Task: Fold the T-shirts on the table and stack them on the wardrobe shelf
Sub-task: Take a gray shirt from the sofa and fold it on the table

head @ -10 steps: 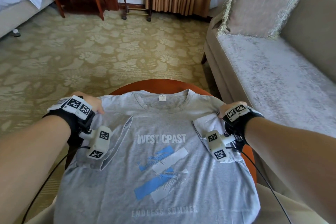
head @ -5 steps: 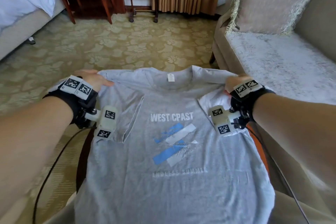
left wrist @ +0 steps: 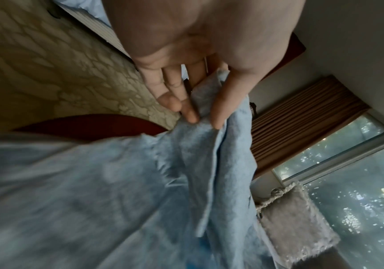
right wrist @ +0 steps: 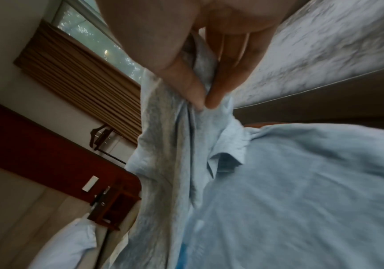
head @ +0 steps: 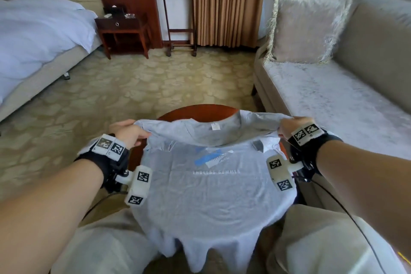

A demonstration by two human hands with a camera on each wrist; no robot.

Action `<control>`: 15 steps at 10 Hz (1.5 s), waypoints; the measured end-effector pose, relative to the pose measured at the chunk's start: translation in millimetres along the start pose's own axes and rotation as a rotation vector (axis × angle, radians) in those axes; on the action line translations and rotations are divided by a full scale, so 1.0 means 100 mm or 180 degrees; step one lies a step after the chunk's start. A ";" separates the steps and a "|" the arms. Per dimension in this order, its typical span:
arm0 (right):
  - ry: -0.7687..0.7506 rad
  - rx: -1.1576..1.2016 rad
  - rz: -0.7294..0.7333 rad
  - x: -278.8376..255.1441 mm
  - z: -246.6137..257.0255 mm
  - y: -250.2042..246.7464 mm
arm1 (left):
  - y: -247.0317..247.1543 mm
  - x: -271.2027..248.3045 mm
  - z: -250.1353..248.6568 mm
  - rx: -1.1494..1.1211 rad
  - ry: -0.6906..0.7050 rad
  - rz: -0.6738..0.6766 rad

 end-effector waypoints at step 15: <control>-0.0195 -0.1934 0.1133 -1.26 0.04 -0.04 | 0.00 -0.69 0.50 0.2799 0.0357 0.0836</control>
Point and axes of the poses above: each hand's wrist, its own x-axis towards the middle knuckle, its own y-axis out of the palm, z = x × y, the point moved 2 cm from there along x, towards the middle knuckle, and after that the axes turned 14 degrees about -y, right-handed, at the moved point
